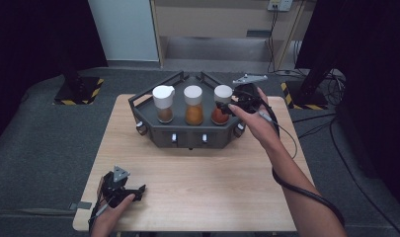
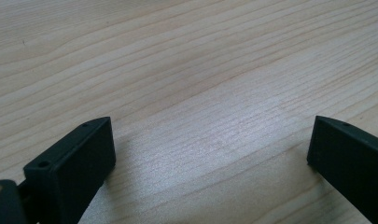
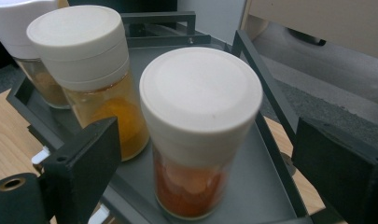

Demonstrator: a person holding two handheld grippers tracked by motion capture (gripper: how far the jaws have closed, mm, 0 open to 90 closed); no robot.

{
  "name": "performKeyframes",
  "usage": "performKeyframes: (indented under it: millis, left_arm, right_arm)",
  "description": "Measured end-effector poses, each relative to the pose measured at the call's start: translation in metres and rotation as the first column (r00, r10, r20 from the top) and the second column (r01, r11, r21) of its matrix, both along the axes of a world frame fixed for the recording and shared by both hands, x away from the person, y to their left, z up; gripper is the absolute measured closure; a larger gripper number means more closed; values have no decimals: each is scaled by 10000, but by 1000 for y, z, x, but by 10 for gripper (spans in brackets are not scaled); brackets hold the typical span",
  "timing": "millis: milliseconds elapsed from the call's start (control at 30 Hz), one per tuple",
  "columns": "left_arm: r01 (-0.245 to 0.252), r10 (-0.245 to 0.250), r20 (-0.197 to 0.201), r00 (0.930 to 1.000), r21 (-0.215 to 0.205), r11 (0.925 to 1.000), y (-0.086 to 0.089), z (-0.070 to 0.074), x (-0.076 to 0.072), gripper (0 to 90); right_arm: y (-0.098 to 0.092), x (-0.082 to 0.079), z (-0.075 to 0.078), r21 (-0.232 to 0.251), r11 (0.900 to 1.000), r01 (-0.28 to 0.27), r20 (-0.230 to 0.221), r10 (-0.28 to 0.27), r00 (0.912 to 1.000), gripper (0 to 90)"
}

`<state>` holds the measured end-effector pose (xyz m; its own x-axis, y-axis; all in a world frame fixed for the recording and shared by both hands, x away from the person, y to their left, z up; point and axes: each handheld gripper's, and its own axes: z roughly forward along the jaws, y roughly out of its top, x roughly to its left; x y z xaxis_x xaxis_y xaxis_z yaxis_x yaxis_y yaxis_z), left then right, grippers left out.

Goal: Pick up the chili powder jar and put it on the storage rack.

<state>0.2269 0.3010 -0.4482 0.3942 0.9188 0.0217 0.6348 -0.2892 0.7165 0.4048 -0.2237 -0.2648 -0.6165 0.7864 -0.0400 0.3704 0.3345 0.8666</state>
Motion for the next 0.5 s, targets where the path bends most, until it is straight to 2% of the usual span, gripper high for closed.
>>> performKeyframes:
  millis: [333, 500]
  left_arm:
    - [5, -5, -4, 10000, -1, 10000, 0, 0, 0, 0]
    - [5, -5, -4, 10000, -3, 10000, 0, 0, 0, 0]
  right_arm:
    - [-20, -26, -1, 82, 9998, 197, -212, -195, 9996, 58]
    - [-34, -42, -9, 238, 9992, 311, -141, -307, 9994, 59]
